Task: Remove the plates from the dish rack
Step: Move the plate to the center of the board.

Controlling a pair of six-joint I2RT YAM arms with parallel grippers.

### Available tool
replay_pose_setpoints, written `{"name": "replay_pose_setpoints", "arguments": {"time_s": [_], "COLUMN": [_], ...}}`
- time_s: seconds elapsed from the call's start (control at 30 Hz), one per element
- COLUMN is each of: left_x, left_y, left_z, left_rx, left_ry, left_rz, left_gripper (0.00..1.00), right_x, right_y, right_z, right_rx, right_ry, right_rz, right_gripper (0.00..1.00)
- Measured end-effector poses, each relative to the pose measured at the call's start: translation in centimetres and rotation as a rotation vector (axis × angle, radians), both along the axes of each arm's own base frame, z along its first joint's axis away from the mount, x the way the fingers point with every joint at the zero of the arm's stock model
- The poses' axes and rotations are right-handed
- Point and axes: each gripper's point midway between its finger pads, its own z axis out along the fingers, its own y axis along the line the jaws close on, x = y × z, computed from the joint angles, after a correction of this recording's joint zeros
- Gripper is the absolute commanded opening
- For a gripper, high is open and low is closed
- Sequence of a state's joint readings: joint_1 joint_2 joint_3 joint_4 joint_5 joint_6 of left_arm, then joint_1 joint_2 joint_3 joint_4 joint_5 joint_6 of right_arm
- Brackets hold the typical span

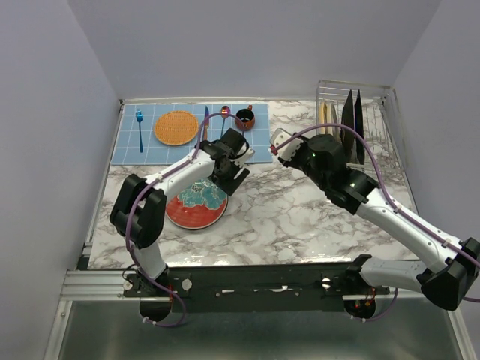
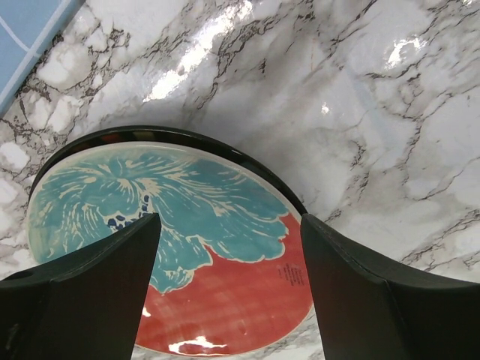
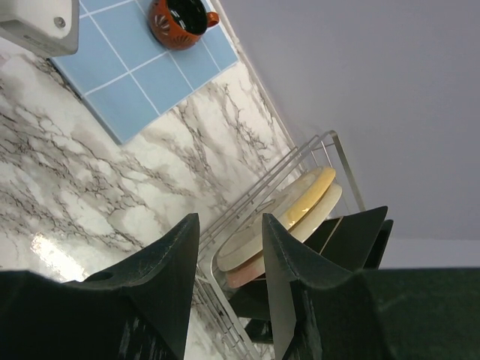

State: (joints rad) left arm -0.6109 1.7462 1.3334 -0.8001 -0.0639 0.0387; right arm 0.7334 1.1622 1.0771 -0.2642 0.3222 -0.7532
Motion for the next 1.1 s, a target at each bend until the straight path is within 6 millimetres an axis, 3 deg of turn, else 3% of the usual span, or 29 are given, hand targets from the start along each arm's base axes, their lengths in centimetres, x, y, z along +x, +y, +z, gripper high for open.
{"name": "replay_pose_setpoints", "arguments": {"time_s": [0.13,0.47,0.67,1.1], "left_x": [0.2,0.2,0.6,1.6], "left_y": [-0.5,-1.2,-0.2,0.2], "left_z": [0.1,-2.4,-3.7,-4.2], "left_rx": [-0.005,0.054,0.124,0.154], "left_ry": [-0.003,0.003,-0.025,-0.08], "left_rz": [-0.001,-0.008,0.013,0.034], "left_gripper": [0.85,0.86,0.86,0.86], "right_x": [-0.2,-0.5,-0.6,-1.2], "right_y": [-0.2,-0.1,0.1,0.1], "right_z": [-0.4,-0.9,-1.0,-0.8], "right_rx": [-0.01,-0.02,-0.019,-0.007], "right_ry": [0.003,0.022,0.029,0.027], "right_rz": [0.004,0.02,0.032,0.053], "right_gripper": [0.47,0.47,0.47,0.47]}}
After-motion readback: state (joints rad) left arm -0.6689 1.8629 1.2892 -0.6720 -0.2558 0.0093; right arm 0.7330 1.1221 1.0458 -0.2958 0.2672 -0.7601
